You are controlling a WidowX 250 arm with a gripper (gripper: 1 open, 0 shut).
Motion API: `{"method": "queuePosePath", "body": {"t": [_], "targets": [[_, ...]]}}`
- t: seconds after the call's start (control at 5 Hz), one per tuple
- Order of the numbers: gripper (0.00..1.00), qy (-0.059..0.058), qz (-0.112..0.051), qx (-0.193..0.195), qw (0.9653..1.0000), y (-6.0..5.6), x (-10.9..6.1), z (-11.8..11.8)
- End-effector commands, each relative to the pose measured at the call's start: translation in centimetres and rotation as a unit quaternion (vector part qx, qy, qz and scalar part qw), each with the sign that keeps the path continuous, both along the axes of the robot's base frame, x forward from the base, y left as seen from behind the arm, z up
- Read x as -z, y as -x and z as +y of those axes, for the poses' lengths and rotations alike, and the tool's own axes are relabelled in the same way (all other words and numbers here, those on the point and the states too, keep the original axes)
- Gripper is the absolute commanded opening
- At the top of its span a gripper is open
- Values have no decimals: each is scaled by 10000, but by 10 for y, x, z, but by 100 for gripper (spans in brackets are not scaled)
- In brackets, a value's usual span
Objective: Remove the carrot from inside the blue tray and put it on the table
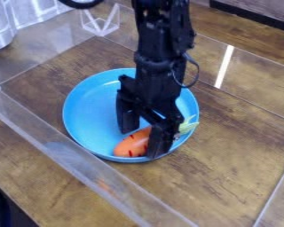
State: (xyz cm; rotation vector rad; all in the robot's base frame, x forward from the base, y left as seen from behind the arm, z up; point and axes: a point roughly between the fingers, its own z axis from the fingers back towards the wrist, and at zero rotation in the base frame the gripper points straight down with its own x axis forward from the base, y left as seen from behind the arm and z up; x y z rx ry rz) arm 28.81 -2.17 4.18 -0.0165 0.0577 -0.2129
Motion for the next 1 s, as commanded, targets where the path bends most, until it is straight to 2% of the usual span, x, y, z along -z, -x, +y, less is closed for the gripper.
{"method": "queuePosePath", "body": {"t": [0.0,0.8], "targets": [[0,13,-226,13,9997,-10,-5,2],[0,99,-352,10,9993,-15,-9,11]]}}
